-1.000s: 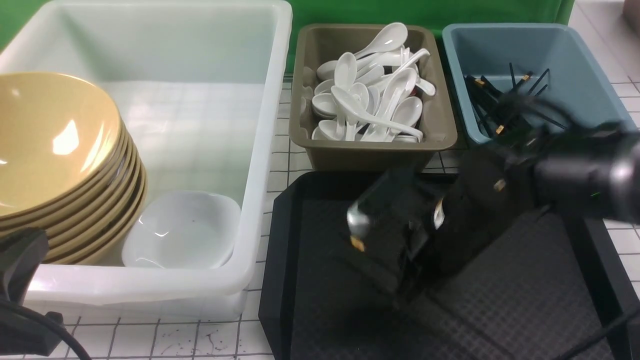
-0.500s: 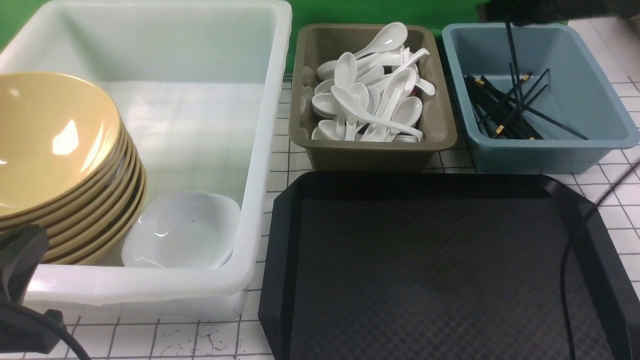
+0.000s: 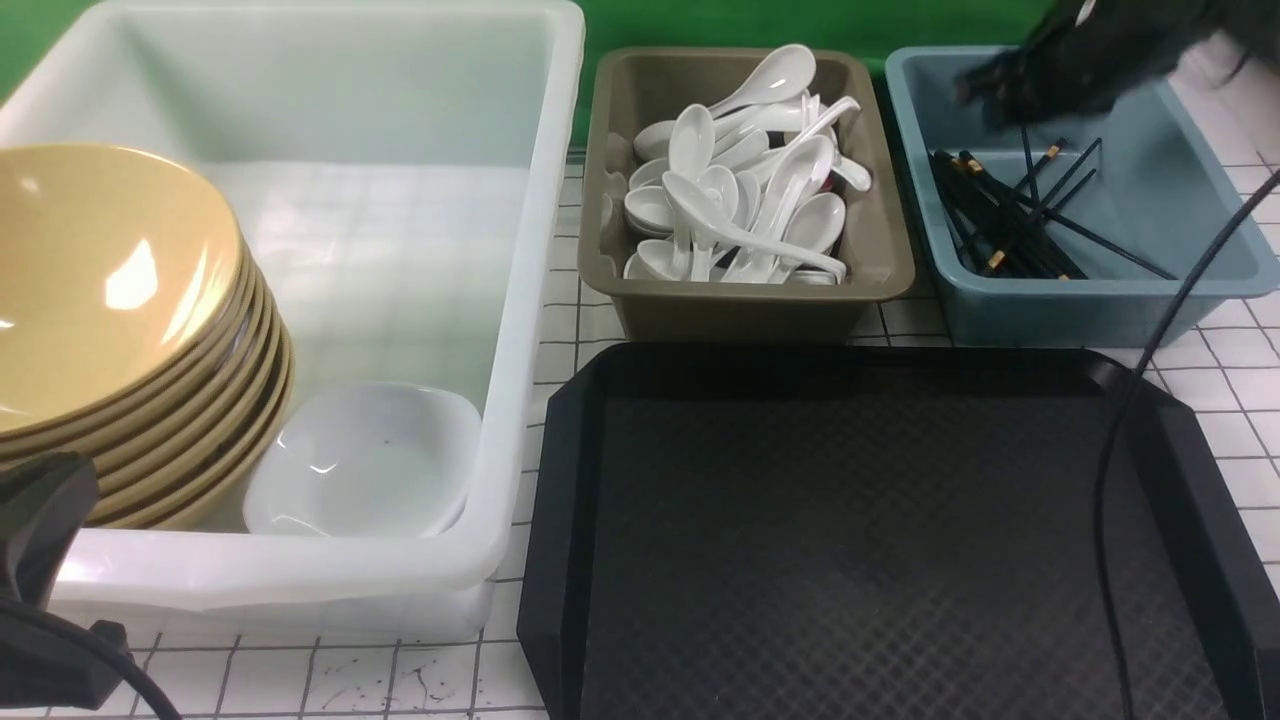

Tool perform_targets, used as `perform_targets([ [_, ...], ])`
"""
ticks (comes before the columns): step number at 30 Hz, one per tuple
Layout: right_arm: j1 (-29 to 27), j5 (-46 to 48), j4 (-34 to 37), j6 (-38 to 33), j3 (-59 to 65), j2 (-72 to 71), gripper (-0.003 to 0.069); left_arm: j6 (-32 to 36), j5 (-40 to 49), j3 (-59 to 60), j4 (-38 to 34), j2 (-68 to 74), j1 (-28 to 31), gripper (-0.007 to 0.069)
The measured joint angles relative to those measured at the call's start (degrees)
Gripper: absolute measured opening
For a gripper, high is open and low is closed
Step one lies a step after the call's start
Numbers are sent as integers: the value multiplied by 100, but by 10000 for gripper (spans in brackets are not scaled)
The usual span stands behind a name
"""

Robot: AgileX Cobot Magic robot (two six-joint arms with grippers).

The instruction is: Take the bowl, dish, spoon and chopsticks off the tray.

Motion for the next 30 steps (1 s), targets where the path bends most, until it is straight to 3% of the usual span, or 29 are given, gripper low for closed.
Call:
perform_targets([
  [5, 26, 431, 223, -364, 42, -1432, 178, 0, 0, 0, 0, 0, 0, -6],
  [6, 120, 447, 397, -602, 253, -2141, 102, 0, 0, 0, 0, 0, 0, -6],
  [8, 280, 447, 517, -719, 619, -2779, 50, 0, 5, 0, -4, 0, 0, -6],
  [16, 1019, 25, 671, -926, 3320, -5136, 36, 0, 4, 0, -4, 0, 0, -6],
  [18, 1234, -269, 675, -919, 4678, -5887, 36, 0, 4, 0, -4, 0, 0, -6],
  [23, 1385, -310, 661, -921, 6560, -7031, 36, 0, 4, 0, -4, 0, 0, -6],
  [30, 1385, -193, 456, -1069, 8164, -8568, 36, 0, 4, 0, -4, 0, 0, -6],
])
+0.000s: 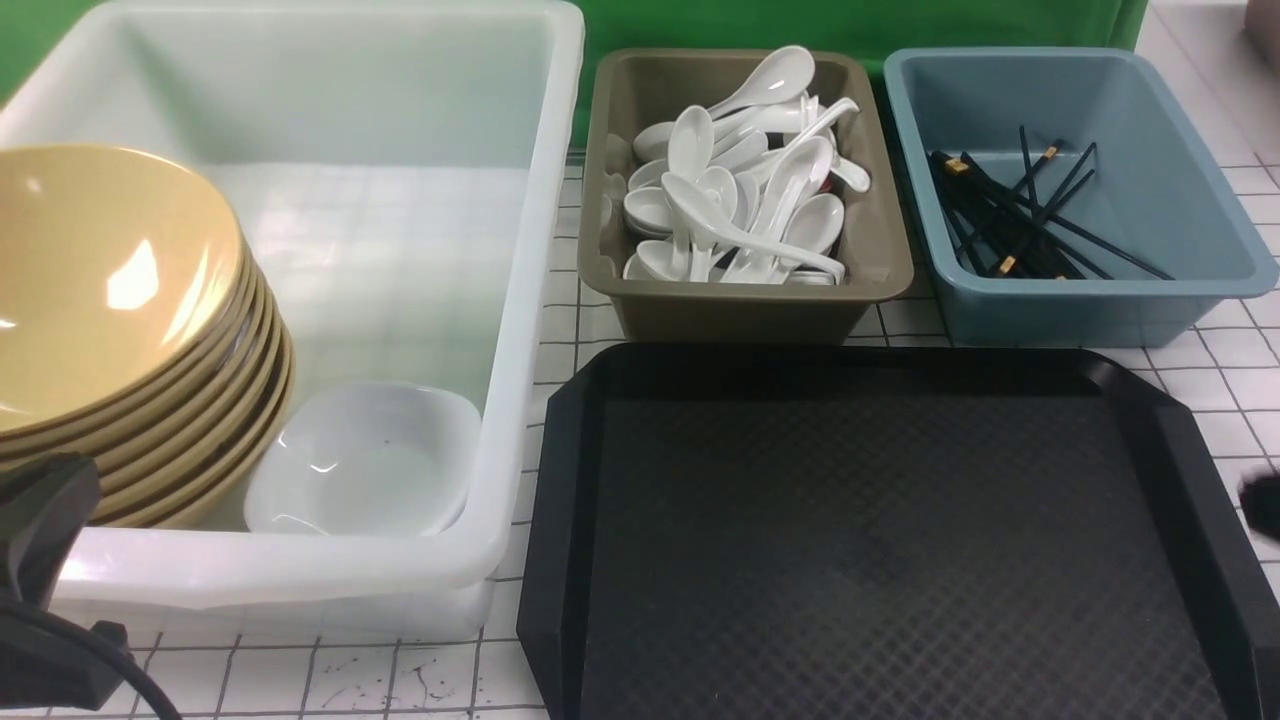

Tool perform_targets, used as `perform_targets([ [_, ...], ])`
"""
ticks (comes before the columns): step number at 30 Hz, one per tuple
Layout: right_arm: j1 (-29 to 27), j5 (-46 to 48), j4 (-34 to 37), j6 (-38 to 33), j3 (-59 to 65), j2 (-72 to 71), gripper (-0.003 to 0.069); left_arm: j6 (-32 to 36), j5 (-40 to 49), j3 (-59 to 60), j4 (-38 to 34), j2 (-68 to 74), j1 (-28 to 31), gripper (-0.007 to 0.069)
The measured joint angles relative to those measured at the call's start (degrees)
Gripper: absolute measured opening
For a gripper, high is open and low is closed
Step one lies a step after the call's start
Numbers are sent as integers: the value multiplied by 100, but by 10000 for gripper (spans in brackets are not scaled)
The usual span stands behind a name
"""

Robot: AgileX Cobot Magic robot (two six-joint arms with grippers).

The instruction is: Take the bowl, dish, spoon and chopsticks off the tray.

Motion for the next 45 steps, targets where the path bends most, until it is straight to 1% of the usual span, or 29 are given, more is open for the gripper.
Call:
perform_targets([
  [1, 0, -96, -62, -5, 208, -191, 36, 0, 0, 0, 0, 0, 0, -6],
  [3, 0, -603, -183, -5, 757, -573, 36, 0, 0, 0, 0, 0, 0, -6],
  [6, -155, -1776, -239, -12, 1535, -1199, 36, 0, 0, 0, 0, 0, 0, -6],
  [8, -493, -2716, -254, 24, 2195, -1705, 36, 0, 0, 0, 0, 0, 0, -6],
  [9, -493, -2716, -260, 33, 2252, -1705, 36, 0, 0, 0, 0, 0, 0, -6],
  [10, -839, -3275, -276, 148, 2664, -2133, 36, 0, 0, 0, 0, 0, 0, -6],
  [11, -1035, -3472, -282, 204, 2879, -2362, 36, 0, 0, 0, 0, 0, 0, -6],
  [12, -1073, -3497, -282, 211, 2918, -2407, 36, 0, 0, 0, 0, 0, 0, -6],
  [13, -1335, -3628, -302, 303, 3156, -2712, 36, 0, 0, 0, -2, 0, 0, -6],
  [14, -1509, -3677, -308, 365, 3327, -2912, 36, 0, 0, 0, -2, 0, 0, -6],
  [15, -1542, -3674, -308, 365, 3355, -2952, 36, 0, 0, 0, -2, 0, 0, -6],
  [16, -1779, -3680, -321, 484, 3533, -3260, 36, 0, 0, 0, -6, 0, 0, -6],
  [18, -2023, -3657, -321, 693, 3749, -3558, 36, 0, 7, 0, -6, 0, 0, -6],
  [19, -2023, -3657, -321, 693, 3756, -3570, 36, 0, 7, 0, -6, 0, 0, -6],
  [20, -2096, -3550, -343, 899, 3763, -3626, 36, 0, 5, 0, -15, 0, 0, -6],
  [23, -2122, -3136, -398, 1170, 3763, -3646, 36, 0, 24, 0, -13, 0, 0, -6],
  [26, -2122, -2685, -417, 1240, 3770, -3646, 36, 0, 37, 0, -13, 0, 0, -6],
  [45, -2122, -2628, -428, 1250, 3765, -3646, 36, 0, 37, 0, -13, 0, 0, -6],
])
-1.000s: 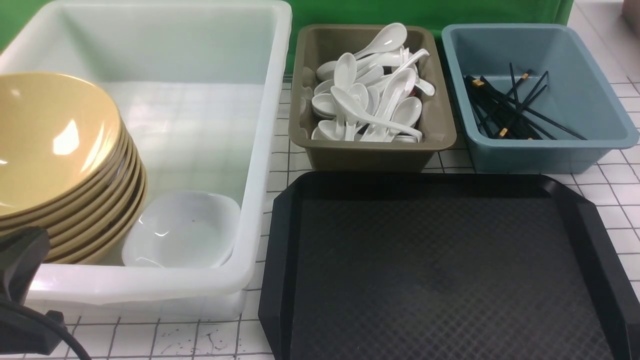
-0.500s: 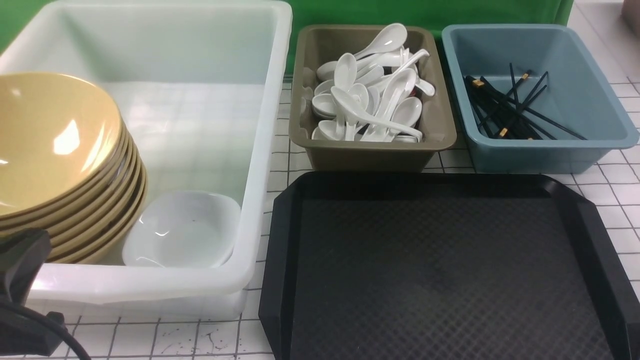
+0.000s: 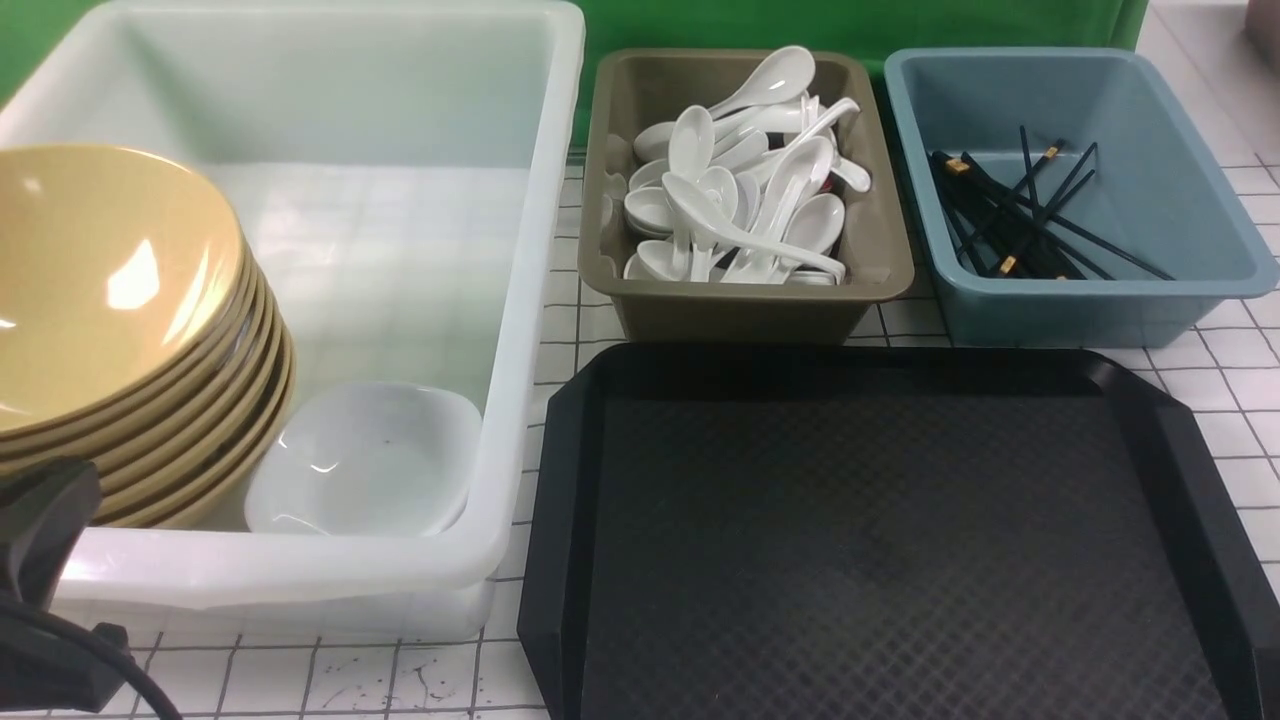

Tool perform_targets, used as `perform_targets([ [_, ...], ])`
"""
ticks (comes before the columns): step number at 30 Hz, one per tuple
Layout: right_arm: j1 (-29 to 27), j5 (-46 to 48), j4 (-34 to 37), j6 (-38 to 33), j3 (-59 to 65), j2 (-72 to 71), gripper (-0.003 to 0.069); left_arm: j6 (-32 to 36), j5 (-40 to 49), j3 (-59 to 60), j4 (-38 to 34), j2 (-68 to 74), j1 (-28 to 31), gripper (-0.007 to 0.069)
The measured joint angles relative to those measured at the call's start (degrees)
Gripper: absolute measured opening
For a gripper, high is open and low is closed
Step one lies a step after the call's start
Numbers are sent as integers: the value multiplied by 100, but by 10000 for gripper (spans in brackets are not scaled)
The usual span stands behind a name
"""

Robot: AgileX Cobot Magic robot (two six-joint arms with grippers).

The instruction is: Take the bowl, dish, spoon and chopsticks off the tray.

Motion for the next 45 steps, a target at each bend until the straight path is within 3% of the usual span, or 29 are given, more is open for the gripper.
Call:
perform_targets([
  [12, 0, 0, 0, 0, 0, 0, 43, 0, -175, 314, -190, -883, 63, -6],
  [19, 0, 0, 0, 0, 0, 0, 47, -210, -1040, 1637, -201, -1808, 996, -6],
  [24, 0, 0, 0, 0, 0, -4, 51, -725, -878, 2159, -113, -2145, 1301, -6],
  [29, 0, 0, 0, 0, 0, -4, 55, -807, -322, 2170, -47, -2156, 1192, -6],
  [36, 0, 0, 0, 0, 0, -4, 65, -650, -291, 2170, -47, -2160, 779, -6],
  [45, 0, 0, 0, 0, 0, -4, 75, -643, -291, 2170, -453, -2160, 730, -6],
])
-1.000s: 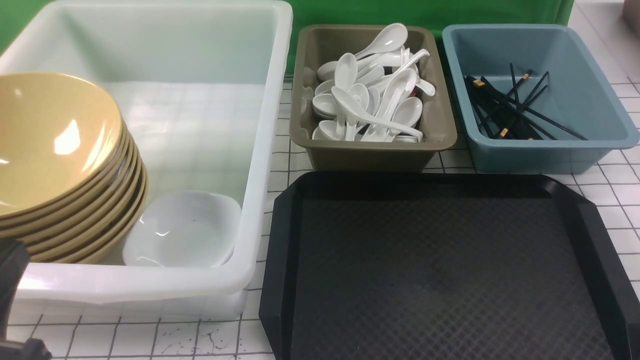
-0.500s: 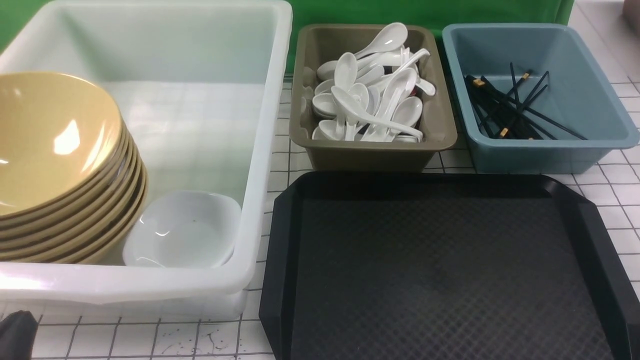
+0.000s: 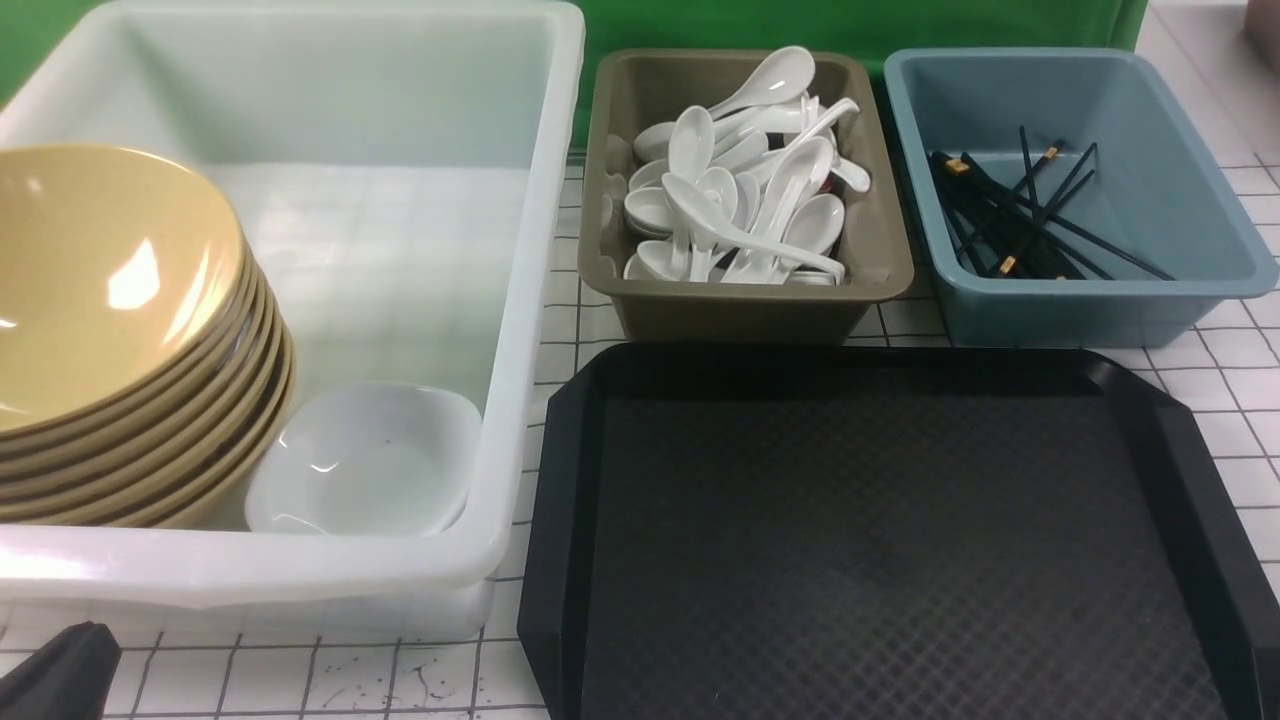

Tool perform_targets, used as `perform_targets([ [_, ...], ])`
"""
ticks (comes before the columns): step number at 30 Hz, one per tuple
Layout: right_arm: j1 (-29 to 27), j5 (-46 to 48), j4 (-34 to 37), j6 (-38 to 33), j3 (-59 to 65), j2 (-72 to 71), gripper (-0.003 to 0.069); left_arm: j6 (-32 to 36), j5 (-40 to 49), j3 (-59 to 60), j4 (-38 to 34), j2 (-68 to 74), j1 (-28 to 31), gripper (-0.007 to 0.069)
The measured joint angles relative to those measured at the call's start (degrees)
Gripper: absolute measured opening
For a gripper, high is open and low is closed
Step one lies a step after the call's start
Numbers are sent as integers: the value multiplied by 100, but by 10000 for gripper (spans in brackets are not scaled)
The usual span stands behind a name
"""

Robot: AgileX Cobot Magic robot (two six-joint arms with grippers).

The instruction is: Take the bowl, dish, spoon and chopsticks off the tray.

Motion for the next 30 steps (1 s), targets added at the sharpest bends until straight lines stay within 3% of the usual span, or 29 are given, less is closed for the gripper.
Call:
perform_targets([
  [30, 0, 0, 0, 0, 0, 0, 99, 0, 0, 0, -36, 0, 0, -6],
])
